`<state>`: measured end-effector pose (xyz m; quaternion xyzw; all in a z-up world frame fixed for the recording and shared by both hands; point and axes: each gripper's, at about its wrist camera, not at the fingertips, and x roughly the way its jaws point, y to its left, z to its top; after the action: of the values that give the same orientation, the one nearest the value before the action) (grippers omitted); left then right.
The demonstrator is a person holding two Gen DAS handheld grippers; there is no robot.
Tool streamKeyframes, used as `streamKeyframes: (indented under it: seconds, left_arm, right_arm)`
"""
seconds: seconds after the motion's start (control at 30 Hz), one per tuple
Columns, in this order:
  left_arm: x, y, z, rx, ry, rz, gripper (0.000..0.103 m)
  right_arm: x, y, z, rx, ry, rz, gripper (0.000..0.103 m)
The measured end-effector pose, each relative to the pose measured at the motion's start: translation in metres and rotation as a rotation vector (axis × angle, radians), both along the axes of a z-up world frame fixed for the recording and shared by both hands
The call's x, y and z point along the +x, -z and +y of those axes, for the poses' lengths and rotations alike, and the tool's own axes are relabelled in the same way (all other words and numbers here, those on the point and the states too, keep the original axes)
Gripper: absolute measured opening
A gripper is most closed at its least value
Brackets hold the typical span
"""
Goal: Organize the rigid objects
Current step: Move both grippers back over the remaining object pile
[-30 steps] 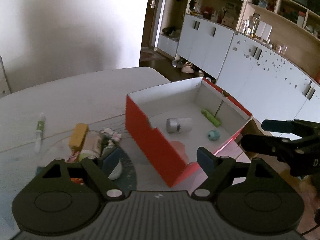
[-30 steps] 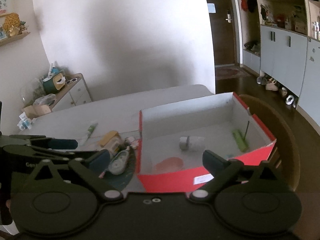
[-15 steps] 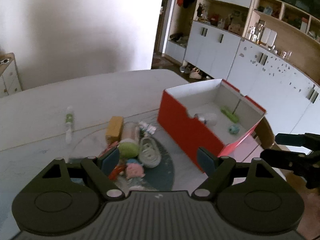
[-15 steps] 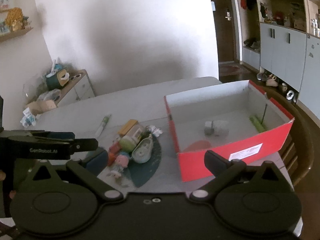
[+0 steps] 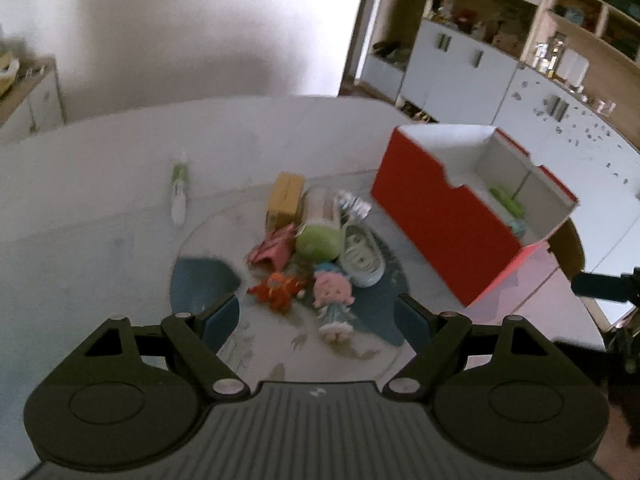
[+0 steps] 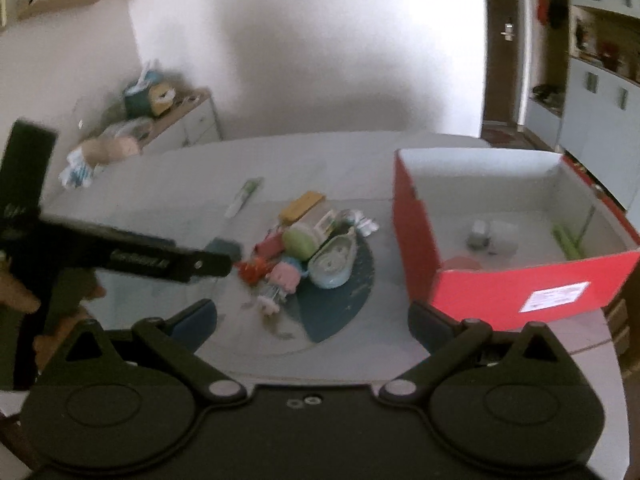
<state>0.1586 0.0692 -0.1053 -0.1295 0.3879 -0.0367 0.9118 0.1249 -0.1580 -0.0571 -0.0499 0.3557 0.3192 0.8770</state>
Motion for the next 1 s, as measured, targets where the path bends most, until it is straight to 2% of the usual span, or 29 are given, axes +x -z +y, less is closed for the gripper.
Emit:
streamKeyframes:
  seconds: [0.23,0.43,0.6,1.0]
  left_arm:
    - [0.021,0.034,0.01,0.026,-0.07,0.053,0.084]
    - [0.039,0.055,0.015,0.006,-0.141,0.081,0.084]
    - [0.054,0.067,0.01,0.047,-0.13,0.078,0.084]
    - [0.066,0.083,0.001,0.077,-0.096,0.06,0.083]
  right_arm:
    - [0.013,0.028,0.029,-0.053,-0.116,0.0,0.097]
    - [0.028,0.049,0.051,-0.066,-0.171,0.017,0.092]
    - [0.042,0.062,0.064,-0.064,-0.177,0.027,0.085]
    - [0.061,0.083,0.082,-0.067,-0.164,0.054,0.073]
